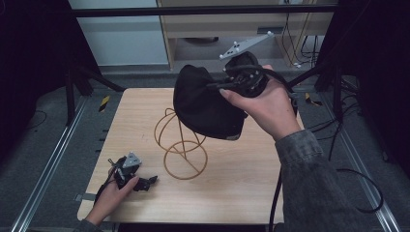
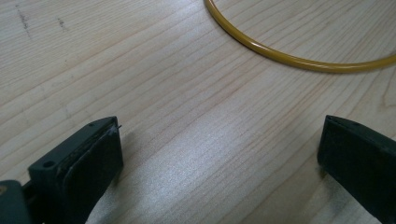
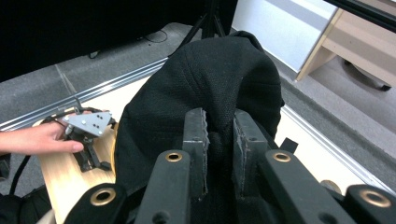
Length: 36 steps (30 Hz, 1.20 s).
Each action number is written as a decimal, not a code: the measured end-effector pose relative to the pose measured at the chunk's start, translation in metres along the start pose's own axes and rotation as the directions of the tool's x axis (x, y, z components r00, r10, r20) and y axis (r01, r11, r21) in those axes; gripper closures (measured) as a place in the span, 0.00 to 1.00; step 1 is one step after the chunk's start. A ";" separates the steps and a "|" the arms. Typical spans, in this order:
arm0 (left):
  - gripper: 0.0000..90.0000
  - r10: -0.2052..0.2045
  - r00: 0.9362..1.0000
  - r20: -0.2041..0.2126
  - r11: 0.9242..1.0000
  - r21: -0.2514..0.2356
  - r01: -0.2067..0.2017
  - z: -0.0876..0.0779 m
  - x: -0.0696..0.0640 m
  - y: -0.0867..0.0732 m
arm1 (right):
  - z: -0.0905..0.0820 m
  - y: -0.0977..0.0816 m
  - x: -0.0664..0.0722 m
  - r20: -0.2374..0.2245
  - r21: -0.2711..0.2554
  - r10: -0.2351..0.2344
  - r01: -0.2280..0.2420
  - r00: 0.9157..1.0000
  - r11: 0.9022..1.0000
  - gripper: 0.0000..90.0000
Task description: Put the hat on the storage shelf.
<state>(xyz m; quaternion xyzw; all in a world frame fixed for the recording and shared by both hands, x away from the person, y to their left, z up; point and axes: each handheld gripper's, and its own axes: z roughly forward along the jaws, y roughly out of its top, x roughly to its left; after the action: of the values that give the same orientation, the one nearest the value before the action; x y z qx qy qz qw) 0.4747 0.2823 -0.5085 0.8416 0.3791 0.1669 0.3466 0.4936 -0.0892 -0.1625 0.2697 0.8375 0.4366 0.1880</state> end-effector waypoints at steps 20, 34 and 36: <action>0.00 0.000 1.000 -0.001 1.000 0.000 0.000 0.000 0.000 0.000 | 0.026 0.026 0.016 -0.033 0.049 -0.053 0.054 0.998 0.997 0.86; 0.00 -0.001 1.000 0.000 1.000 0.001 0.001 0.000 0.000 0.000 | 0.039 0.036 0.024 -0.055 0.077 -0.073 0.077 0.996 0.994 0.86; 0.00 0.000 1.000 0.000 1.000 0.001 0.000 0.000 0.000 0.000 | 0.043 0.037 0.025 -0.060 0.082 -0.073 0.077 0.996 0.994 0.86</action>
<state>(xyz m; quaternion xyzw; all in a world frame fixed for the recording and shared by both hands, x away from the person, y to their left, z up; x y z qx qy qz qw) 0.4747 0.2823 -0.5085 0.8417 0.3792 0.1667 0.3463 0.5082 -0.0294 -0.1575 0.2332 0.8697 0.4009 0.1687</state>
